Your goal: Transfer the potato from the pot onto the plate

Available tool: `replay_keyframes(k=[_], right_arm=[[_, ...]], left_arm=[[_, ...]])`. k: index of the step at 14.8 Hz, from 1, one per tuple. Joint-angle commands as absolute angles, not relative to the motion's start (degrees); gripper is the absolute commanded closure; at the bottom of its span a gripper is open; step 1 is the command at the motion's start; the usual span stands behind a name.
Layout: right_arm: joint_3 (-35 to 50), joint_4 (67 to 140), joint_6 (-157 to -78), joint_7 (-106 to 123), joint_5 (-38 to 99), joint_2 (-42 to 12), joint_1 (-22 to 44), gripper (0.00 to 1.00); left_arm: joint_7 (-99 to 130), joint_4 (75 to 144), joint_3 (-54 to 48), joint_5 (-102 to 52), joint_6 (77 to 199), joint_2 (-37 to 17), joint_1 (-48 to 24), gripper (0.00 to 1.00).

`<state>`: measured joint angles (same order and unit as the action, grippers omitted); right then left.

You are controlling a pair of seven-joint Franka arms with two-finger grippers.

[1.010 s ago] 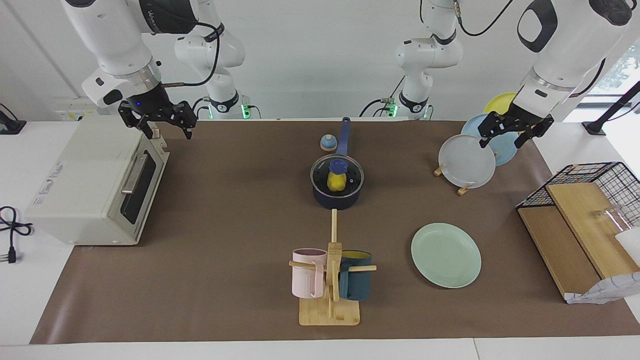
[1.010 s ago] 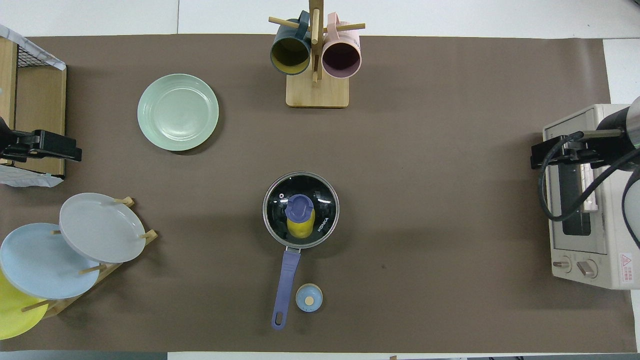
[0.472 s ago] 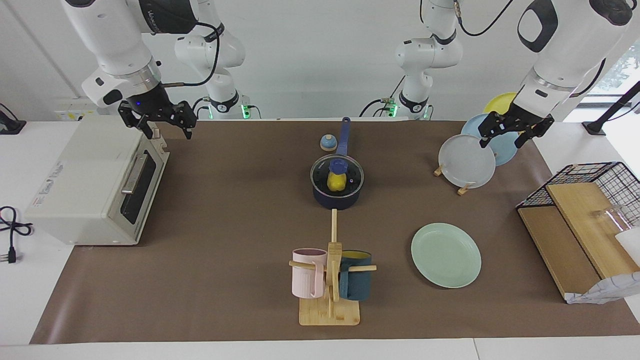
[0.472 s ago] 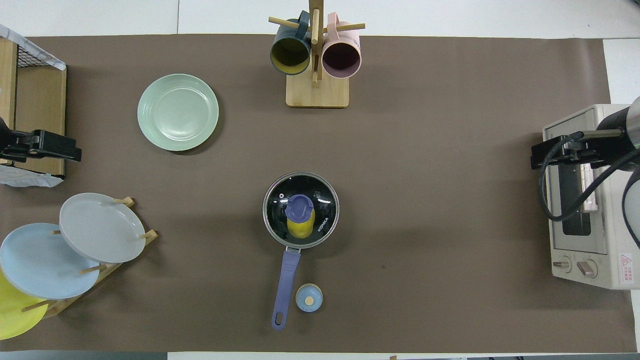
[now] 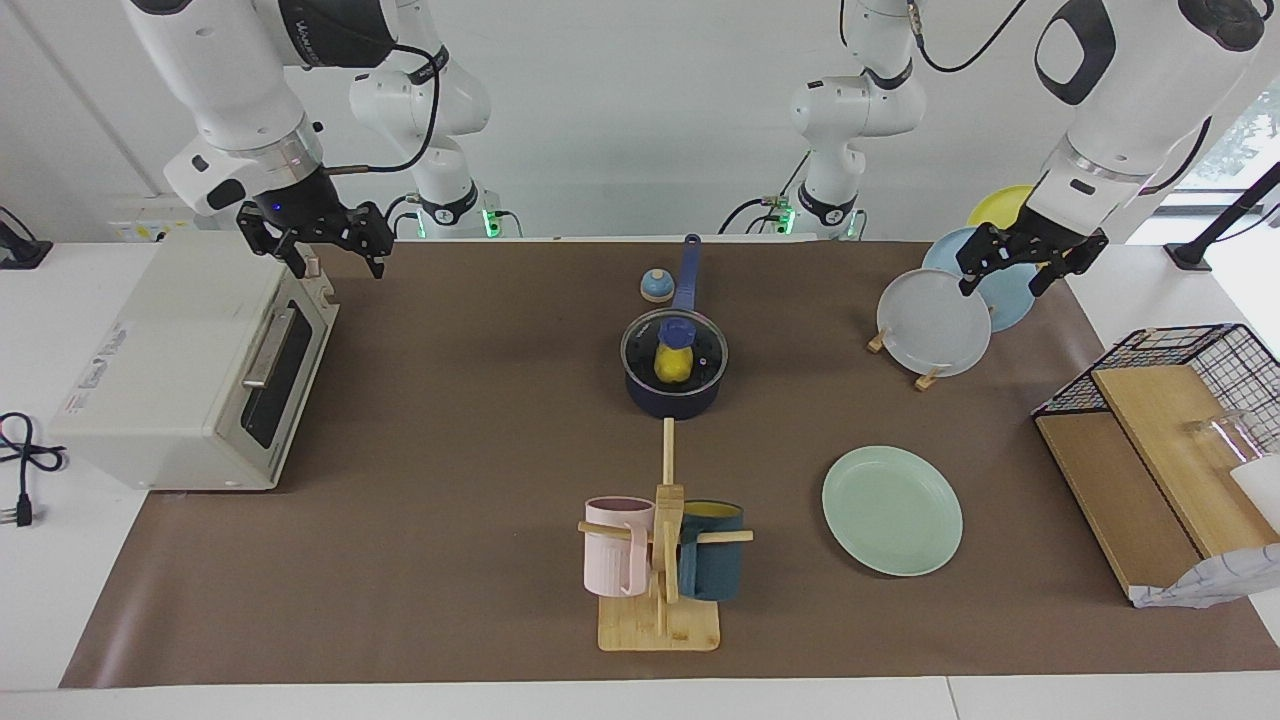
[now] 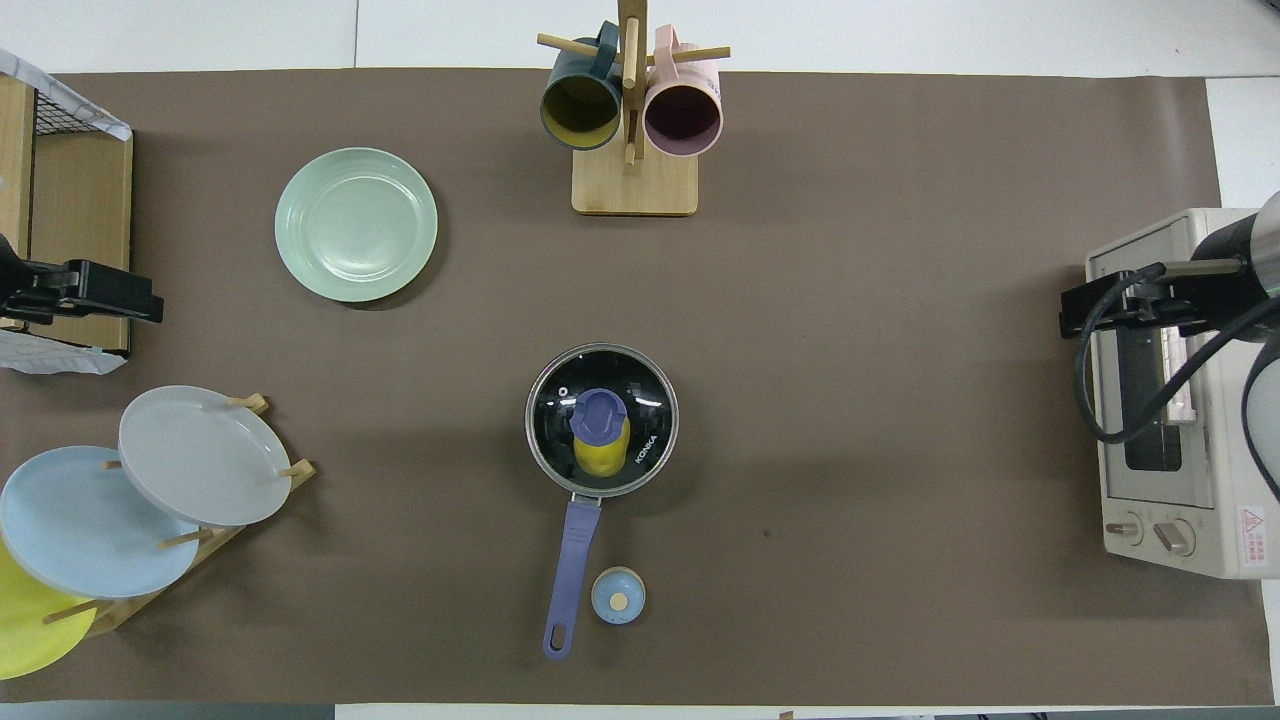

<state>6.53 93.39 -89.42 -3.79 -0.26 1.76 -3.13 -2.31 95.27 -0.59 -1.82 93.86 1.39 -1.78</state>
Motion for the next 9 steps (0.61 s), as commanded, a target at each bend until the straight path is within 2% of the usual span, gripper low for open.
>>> replay_keyframes(k=[1,4,7,9], right_arm=[[7.12,94.31,-92.37,-3.86,0.88,2.2,1.38,0.0],[7.12,92.74,-92.81,-7.64,0.18,0.28,5.61,0.0],[7.21,83.79,-89.23,-8.78,0.0,-6.83,8.51,0.0],[7.21,78.69,-86.84,-12.72,-1.22,-11.14,13.42,0.0]], left_arm=[[-1.93,96.06,-1.14,-0.62,93.34,2.46,-1.41,0.0],[-1.93,96.06,-1.14,-0.62,93.25,2.46,-1.41,0.0],[-1.93,96.06,-1.14,-0.62,93.25,2.55,-1.41,0.0],[-1.93,96.06,-1.14,-0.62,93.25,2.55,-1.41,0.0]])
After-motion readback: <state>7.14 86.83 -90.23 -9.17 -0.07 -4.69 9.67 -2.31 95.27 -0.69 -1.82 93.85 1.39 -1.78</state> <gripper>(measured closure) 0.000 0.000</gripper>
